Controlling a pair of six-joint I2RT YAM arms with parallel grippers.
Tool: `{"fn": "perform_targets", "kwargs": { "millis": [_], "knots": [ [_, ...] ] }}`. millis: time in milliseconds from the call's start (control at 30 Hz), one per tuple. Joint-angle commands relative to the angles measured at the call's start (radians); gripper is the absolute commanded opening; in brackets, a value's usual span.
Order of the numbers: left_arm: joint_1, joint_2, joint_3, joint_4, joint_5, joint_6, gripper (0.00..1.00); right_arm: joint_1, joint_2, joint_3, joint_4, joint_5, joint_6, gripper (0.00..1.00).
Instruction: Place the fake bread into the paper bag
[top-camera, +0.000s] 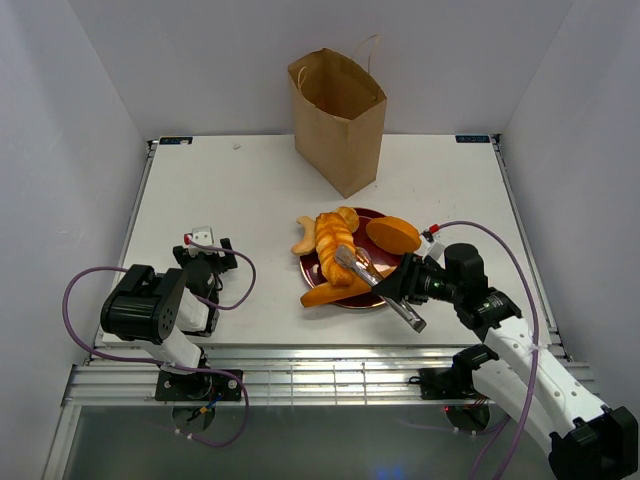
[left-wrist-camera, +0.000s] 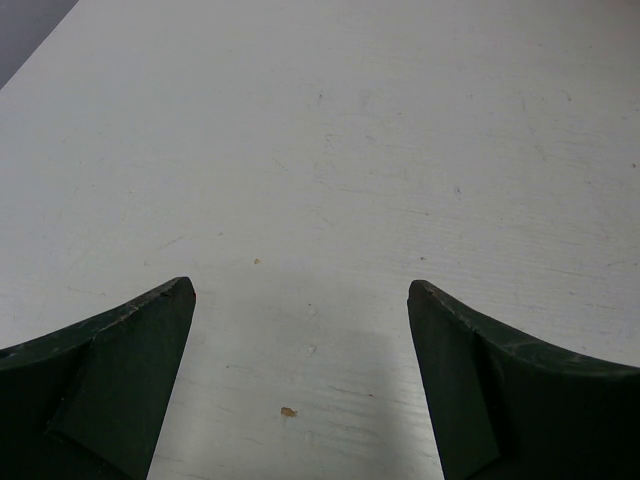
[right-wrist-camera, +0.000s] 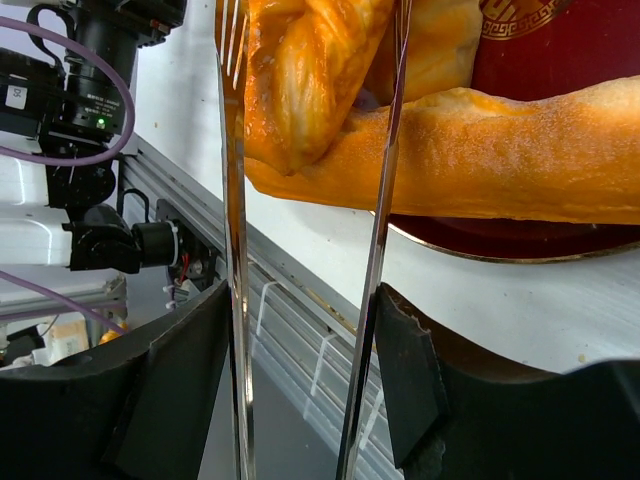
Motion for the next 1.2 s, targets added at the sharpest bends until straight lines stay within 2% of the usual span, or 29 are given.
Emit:
{"fn": "perform_targets", "kwargs": {
  "millis": [0,367,467,567,800,1167],
  "knots": [
    [0.004,-0.017,0.010,0.100,0.013,-0.013,0.98,0.001,0.022,-0.008,0.095,-0.046,0.039,0.63],
    [0.004,-0.017,0.010,0.100,0.013,-0.013,0.98,0.002,0.114,-0.022,0.186,-0.100,0.070,0.59],
    [0.004,-0.017,0.010,0.100,0.013,-0.013,0.98,0.001,0.120,0.001,0.187,-0.097,0.076,0.52],
    [0.004,-0.017,0.010,0.100,0.013,-0.013,0.98,0.001,0.119,0.018,0.186,-0.095,0.079,0.39],
    [0.005,-0.017,0.008,0.100,0.013,-0.013,0.98,0.001,0.112,0.076,0.154,-0.052,0.067,0.24],
    [0.004,-0.017,0.008,0.100,0.013,-0.013,0.98,0.002,0.048,0.251,-0.086,0.147,-0.027,0.11]
  ]
}}
